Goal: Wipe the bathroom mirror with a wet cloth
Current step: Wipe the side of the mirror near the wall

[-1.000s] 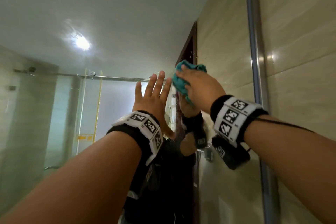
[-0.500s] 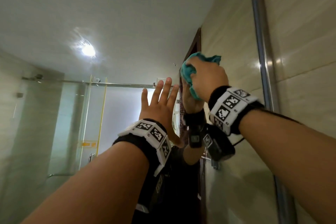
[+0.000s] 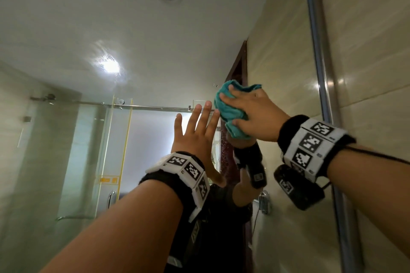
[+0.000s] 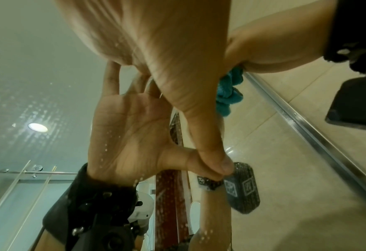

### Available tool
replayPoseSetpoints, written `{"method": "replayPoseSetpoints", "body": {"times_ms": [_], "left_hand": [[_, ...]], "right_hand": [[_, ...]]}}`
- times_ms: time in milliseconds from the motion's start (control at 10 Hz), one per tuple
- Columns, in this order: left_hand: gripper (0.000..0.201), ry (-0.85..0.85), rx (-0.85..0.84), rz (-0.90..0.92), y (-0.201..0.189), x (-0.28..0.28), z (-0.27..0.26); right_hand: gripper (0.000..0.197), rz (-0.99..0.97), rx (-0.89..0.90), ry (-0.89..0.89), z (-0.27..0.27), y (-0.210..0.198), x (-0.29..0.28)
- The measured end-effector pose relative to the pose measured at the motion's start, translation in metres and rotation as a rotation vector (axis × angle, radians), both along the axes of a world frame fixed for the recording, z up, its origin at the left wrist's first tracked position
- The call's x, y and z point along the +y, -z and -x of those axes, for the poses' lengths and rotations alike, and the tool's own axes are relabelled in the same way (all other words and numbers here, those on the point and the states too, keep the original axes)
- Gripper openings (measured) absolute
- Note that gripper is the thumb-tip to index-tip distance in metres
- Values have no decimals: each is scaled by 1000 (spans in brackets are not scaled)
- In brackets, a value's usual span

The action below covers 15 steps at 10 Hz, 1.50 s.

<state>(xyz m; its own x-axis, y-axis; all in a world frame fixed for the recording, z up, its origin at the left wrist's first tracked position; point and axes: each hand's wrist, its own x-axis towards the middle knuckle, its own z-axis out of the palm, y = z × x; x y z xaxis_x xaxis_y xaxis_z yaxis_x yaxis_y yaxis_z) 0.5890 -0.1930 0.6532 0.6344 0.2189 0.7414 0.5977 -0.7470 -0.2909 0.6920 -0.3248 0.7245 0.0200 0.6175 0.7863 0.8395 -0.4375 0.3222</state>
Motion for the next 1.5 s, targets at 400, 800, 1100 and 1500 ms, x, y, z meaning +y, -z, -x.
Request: {"method": "replayPoseSetpoints", "body": {"times_ms": [400,800,1100,1500], "left_hand": [[152,-10,5,18,1,0,1],[152,-16,14,11,0,1,0],[140,-4,15,-21,-15,-10,15],[150,-33,-180,179,-44,33,43]], "right_hand": [[43,135,-148,181,21,-22,17],[48,-72,-127,64,19,-29,16],[56,-119,-67,113,25,-19,33],[47,-166,-105,-15,45,-23,70]]}}
